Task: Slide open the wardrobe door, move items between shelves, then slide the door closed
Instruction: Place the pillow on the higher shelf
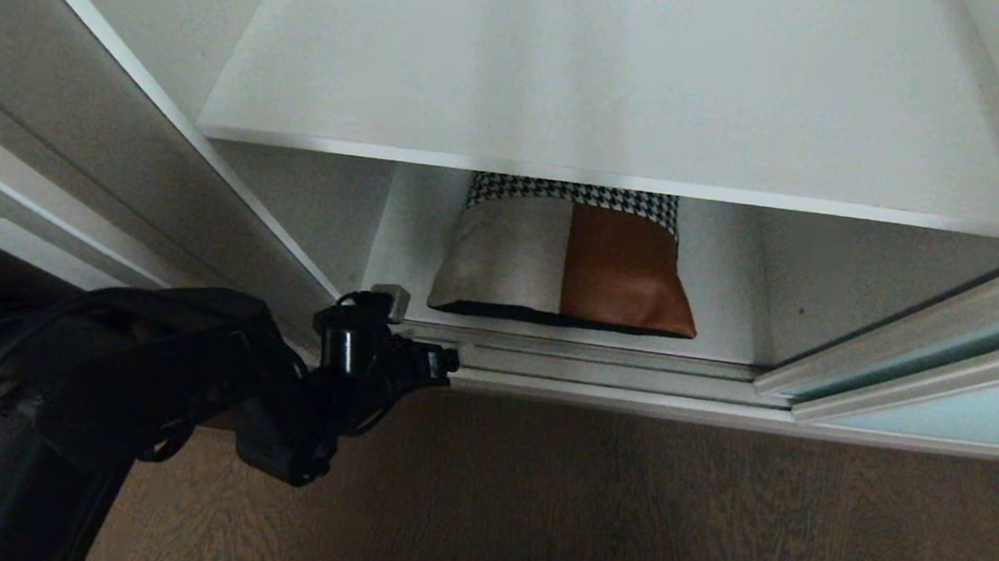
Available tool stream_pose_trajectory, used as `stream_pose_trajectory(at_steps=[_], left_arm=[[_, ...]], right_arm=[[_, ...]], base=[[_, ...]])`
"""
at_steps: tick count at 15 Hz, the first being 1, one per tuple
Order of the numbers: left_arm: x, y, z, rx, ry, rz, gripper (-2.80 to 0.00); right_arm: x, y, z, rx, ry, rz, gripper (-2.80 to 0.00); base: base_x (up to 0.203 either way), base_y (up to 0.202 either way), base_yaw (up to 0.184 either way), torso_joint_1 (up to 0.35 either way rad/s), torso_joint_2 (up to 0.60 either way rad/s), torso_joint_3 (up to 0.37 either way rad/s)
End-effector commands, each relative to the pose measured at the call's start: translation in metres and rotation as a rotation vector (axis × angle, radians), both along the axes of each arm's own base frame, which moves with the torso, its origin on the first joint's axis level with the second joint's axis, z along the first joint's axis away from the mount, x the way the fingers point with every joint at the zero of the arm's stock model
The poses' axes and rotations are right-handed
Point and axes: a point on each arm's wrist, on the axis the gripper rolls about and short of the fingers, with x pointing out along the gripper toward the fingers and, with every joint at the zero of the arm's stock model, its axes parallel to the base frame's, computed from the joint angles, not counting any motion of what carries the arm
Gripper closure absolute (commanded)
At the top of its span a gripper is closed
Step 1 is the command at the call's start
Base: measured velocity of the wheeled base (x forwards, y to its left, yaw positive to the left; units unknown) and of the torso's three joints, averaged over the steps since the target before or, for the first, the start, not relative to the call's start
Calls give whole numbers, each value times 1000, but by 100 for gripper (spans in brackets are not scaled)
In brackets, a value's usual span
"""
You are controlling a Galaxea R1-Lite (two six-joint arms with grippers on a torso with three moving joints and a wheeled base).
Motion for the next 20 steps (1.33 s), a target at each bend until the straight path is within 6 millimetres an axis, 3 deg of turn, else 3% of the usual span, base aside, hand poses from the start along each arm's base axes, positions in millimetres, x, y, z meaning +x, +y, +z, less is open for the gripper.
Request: stream_pose_trajectory(at_steps=[1,5,8,15,18,20], left_arm=[[12,4,-8,7,-13,13,-280],[21,4,-3,-3,-52,19,-280],[26,3,-14,21,-66,-15,-280],[54,5,-14,14,-167,-28,-280],[56,7,-17,10,-165,-24,-280],[60,7,-10,-1,-197,-19,-280]], right_arm=[[0,0,0,0,0,0,0],[0,0,0,0,0,0,0],[0,0,0,0,0,0,0],[0,0,0,0,0,0,0],[0,0,0,0,1,0,0],[0,0,0,0,0,0,0]], base=[[0,0,0,0,0,0],[0,0,0,0,0,0],[0,0,0,0,0,0],[0,0,0,0,0,0],[0,0,0,0,0,0],[0,0,0,0,0,0]])
